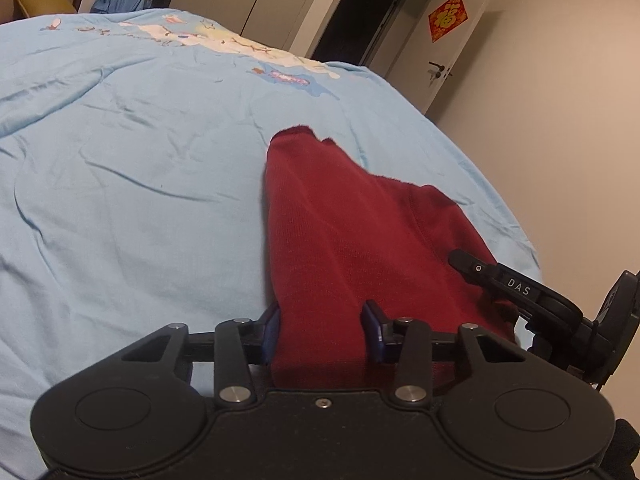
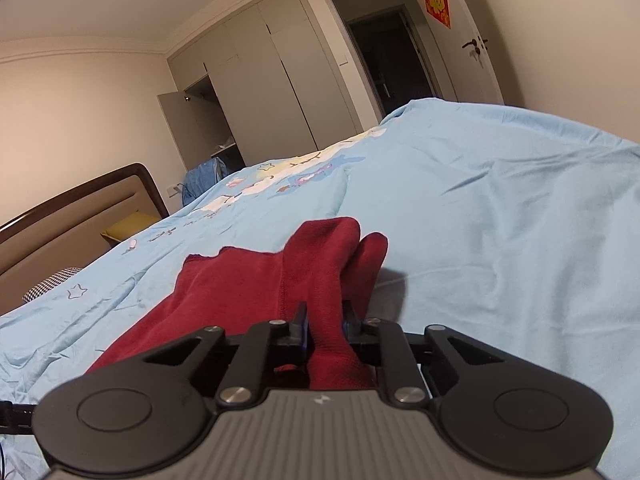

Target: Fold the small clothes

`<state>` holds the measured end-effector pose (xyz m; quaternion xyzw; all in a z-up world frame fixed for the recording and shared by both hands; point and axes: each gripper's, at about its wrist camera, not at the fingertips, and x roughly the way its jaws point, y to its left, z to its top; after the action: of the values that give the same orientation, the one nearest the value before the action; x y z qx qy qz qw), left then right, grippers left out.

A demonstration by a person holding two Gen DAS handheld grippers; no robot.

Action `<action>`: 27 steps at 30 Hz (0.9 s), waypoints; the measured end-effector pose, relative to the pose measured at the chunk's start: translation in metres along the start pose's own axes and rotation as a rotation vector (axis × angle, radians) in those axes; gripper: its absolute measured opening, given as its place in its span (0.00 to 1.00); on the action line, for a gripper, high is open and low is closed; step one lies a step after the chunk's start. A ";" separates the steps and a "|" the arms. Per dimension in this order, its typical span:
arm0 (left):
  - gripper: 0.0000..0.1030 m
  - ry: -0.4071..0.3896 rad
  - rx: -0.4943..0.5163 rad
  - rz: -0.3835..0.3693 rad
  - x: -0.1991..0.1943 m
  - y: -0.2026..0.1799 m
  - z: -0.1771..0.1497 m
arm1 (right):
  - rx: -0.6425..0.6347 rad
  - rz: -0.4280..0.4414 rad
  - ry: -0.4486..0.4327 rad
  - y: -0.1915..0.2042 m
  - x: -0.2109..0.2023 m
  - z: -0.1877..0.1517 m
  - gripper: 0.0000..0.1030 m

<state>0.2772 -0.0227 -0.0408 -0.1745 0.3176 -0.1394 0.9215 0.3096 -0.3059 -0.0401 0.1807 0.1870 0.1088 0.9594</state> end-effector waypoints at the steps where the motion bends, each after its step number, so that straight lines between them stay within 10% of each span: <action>1: 0.40 -0.006 0.005 -0.004 -0.002 -0.001 0.002 | 0.000 0.000 -0.005 0.003 -0.001 0.003 0.15; 11: 0.34 -0.187 0.199 0.058 -0.035 -0.010 0.028 | -0.131 0.074 -0.109 0.062 -0.004 0.033 0.14; 18: 0.33 -0.353 0.298 0.245 -0.050 0.015 0.038 | -0.202 0.128 -0.108 0.116 0.047 0.028 0.14; 22: 0.08 -0.278 0.293 0.371 -0.036 0.042 0.031 | -0.187 0.086 -0.024 0.122 0.082 0.010 0.15; 27: 0.14 -0.228 0.223 0.349 -0.033 0.066 0.015 | -0.094 0.034 0.017 0.094 0.083 -0.003 0.26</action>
<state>0.2710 0.0524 -0.0393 -0.0284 0.2197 0.0085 0.9751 0.3700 -0.1968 -0.0330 0.1379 0.1866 0.1354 0.9632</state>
